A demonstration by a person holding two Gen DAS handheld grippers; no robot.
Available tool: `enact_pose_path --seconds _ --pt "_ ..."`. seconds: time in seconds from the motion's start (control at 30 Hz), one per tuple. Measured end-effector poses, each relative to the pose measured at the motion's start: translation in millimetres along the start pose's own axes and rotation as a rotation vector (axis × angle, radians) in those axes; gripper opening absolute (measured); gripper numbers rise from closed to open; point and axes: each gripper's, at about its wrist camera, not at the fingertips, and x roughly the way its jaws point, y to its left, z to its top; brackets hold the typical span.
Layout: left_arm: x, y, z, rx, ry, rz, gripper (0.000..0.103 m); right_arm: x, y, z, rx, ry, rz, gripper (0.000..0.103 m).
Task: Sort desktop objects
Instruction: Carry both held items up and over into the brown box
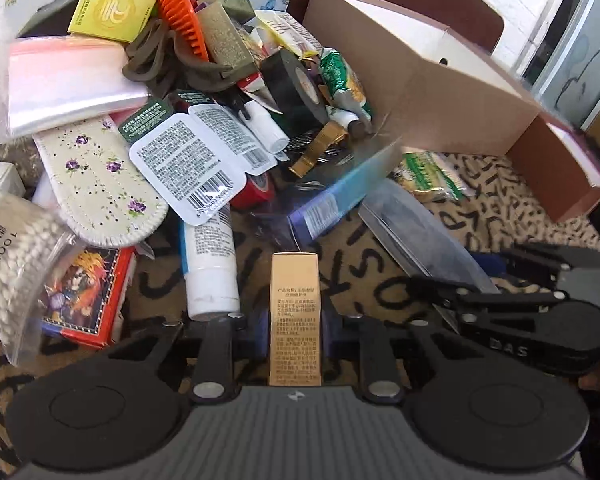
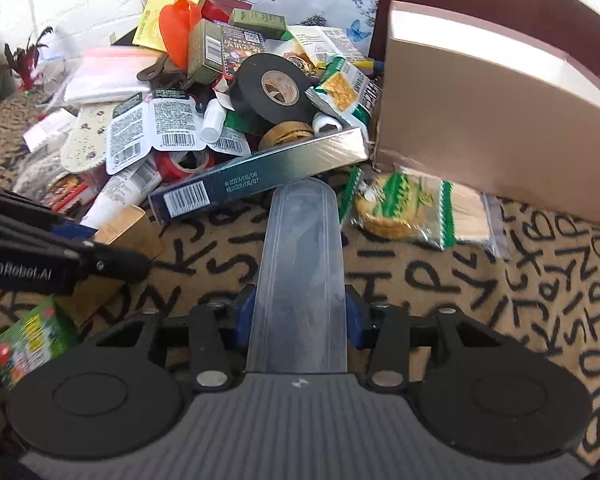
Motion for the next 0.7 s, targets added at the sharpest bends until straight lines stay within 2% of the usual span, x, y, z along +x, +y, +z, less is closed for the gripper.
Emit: enact_pose_path --seconds 0.07,0.2,0.4,0.57,0.7 --pt "-10 -4 1 0.01 -0.017 -0.025 0.024 -13 -5 -4 0.033 -0.018 0.017 0.043" --pt "-38 -13 15 0.028 -0.067 -0.135 0.024 -43 -14 -2 0.066 -0.075 0.045 0.043" --pt "-55 -36 67 0.073 -0.171 -0.217 0.024 -81 -37 32 0.092 -0.236 0.087 0.043" --pt "-54 -59 131 0.066 -0.294 -0.235 0.024 -98 -59 88 0.06 -0.379 -0.016 0.044" --pt "-38 -78 180 0.036 -0.321 -0.235 0.024 -82 -87 138 0.074 -0.382 -0.111 0.044"
